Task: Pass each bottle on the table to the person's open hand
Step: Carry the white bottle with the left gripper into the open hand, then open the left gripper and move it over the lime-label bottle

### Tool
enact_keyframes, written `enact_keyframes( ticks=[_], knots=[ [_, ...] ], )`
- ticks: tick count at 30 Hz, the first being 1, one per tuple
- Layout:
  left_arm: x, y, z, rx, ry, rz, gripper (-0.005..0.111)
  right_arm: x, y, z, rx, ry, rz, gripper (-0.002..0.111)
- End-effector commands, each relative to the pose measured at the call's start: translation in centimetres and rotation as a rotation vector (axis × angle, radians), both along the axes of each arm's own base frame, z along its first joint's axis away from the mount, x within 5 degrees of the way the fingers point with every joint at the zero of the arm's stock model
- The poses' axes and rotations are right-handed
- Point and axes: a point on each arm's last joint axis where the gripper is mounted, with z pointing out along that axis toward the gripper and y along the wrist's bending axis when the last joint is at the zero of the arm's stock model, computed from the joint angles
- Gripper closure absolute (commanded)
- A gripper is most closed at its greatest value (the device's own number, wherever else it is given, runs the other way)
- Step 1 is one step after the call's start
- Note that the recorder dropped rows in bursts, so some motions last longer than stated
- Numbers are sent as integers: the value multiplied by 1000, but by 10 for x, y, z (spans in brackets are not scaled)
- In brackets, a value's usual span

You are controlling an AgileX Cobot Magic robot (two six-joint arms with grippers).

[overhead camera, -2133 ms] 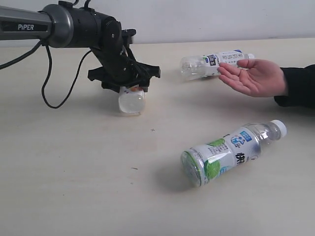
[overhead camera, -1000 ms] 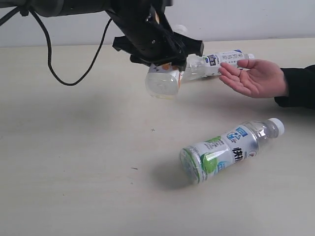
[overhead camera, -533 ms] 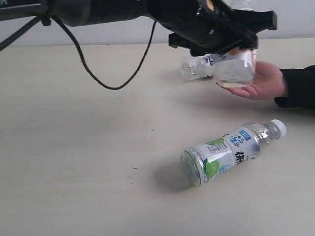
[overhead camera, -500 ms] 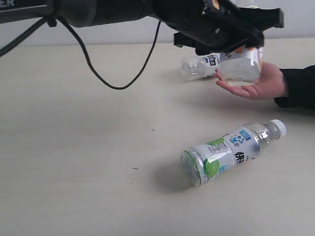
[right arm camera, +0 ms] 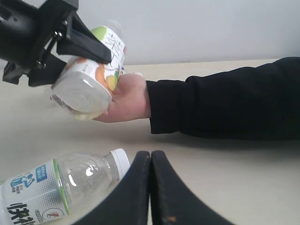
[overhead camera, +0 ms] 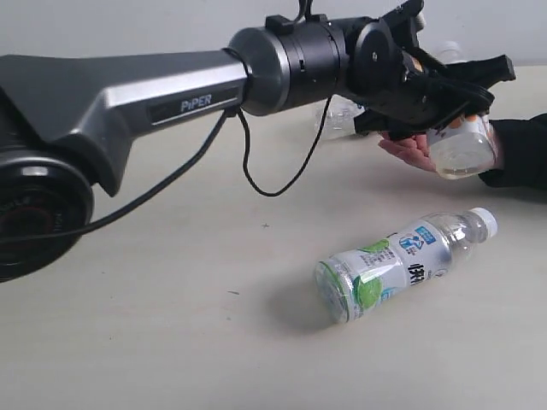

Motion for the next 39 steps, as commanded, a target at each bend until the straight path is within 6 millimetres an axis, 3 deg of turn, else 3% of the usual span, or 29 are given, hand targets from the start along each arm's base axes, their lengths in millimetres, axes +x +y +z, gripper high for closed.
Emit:
enact_keyframes(
  ticks=[1,5,8,14,16,28,33,39],
  knots=[
    [7,-1,-12,-13,18,22,107,0,0,-1,-2,-7,-6,108],
    [14,4,-19,2,30,33,106,0,0,-1,-2,-7,-6,108],
    [18,8,-23,15,45,39,93,0,0,-1,-2,-7,-6,108],
    [19,10,-26,57,22,-1,33,0,0,-1,-2,-7,-6,108],
    [19,10,-26,57,22,-1,22,0,0,-1,-2,-7,-6,108],
    [15,12,-24,112,0,-71,21,0,0,-1,-2,-7,-6,108],
    [12,15,-7,129,-48,-122,21,0,0,-1,-2,-7,-6,108],
    [5,22,28,142,-85,-171,21,0,0,-1,-2,-7,-6,108]
  ],
)
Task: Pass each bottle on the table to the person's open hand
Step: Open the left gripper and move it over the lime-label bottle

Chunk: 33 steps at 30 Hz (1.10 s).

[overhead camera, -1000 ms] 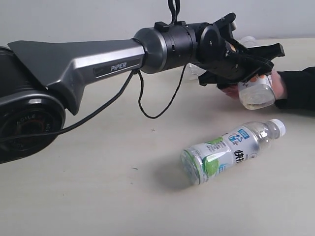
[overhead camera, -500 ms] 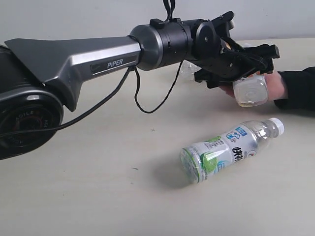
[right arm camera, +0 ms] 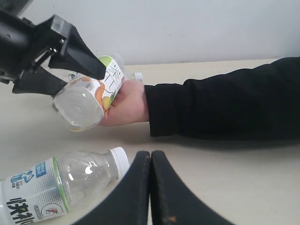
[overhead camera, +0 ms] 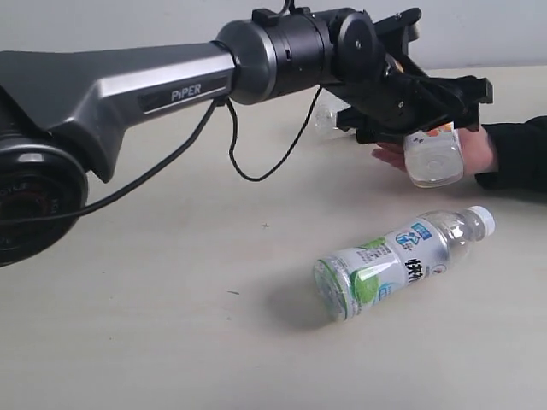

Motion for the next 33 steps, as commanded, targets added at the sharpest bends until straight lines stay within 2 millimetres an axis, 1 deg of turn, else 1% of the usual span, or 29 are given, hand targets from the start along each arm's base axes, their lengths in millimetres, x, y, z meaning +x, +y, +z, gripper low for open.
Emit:
enact_keyframes(
  ticks=[1,6,8,9,11,12,15,17,18,22,26,33],
  knots=[
    [-4,9,33,10,-39,-47,21,0,0,-1,-2,-7,-6,108],
    [-16,19,58,88,-91,-189,21,0,0,-1,-2,-7,-6,108],
    [-21,24,68,121,-109,-247,26,0,0,-1,-2,-7,-6,108],
    [-24,26,73,136,-119,-280,31,0,0,-1,-2,-7,-6,108],
    [-30,31,80,168,-127,-339,43,0,0,-1,-2,-7,-6,108],
    [-33,33,84,184,-139,-374,52,0,0,-1,-2,-7,-6,108],
    [-39,39,89,231,-147,-460,81,0,0,-1,-2,-7,-6,108],
    [-43,42,88,265,-140,-509,103,0,0,-1,-2,-7,-6,108],
    [-44,43,88,278,-134,-522,106,0,0,-1,-2,-7,-6,108],
    [-47,46,82,318,-142,-588,106,0,0,-1,-2,-7,-6,108],
    [-49,50,67,360,-142,-656,106,0,0,-1,-2,-7,-6,108],
    [-56,58,39,440,-87,-747,106,0,0,-1,-2,-7,-6,108]
  ],
)
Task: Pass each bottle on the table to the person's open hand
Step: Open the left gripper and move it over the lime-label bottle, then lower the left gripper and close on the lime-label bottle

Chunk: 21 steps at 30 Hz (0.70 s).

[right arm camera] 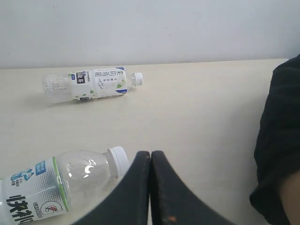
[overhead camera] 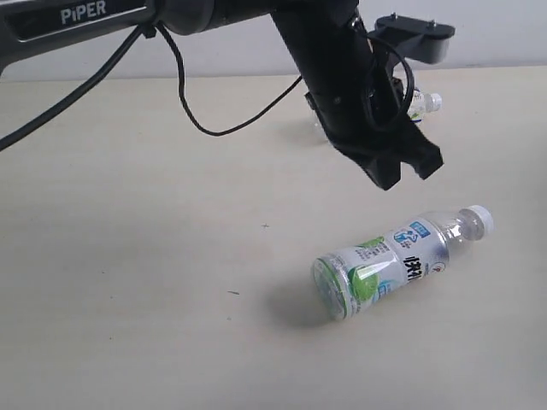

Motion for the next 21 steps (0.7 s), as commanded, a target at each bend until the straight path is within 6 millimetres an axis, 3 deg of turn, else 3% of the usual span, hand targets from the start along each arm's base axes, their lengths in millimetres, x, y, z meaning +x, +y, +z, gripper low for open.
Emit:
enact_keyframes(
  ticks=[1,16,21],
  knots=[
    [-6,7,-10,51,13,-68,106,0,0,-1,-2,-7,-6,108],
    [-11,13,-16,97,32,-162,106,0,0,-1,-2,-7,-6,108],
    [-11,19,-1,113,-5,-135,107,0,0,-1,-2,-7,-6,108]
  ],
)
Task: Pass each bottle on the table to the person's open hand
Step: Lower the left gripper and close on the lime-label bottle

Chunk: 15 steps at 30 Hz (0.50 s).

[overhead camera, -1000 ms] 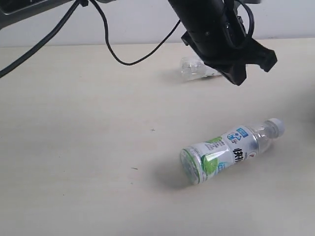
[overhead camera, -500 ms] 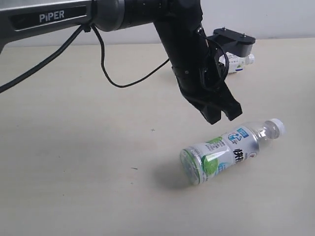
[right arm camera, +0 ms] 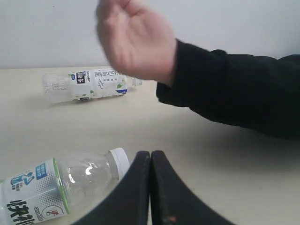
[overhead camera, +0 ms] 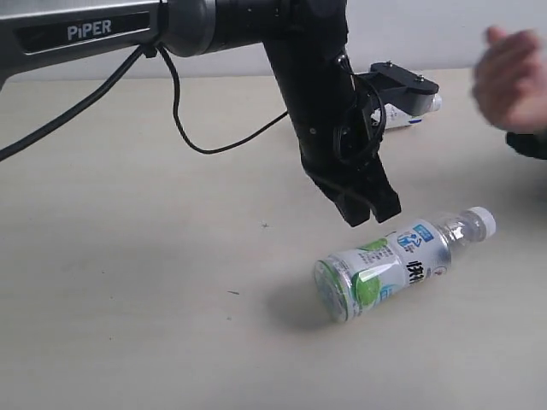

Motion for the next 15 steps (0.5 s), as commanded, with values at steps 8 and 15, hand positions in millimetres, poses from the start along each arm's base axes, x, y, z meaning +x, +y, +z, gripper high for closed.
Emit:
enact_keyframes(
  ticks=[8,15],
  knots=[
    [-33,-3,55,-65,-84,-32,107,0,0,-1,-2,-7,-6,108],
    [-32,-2,54,-16,-145,-38,86,0,0,-1,-2,-7,-6,108]
  ],
)
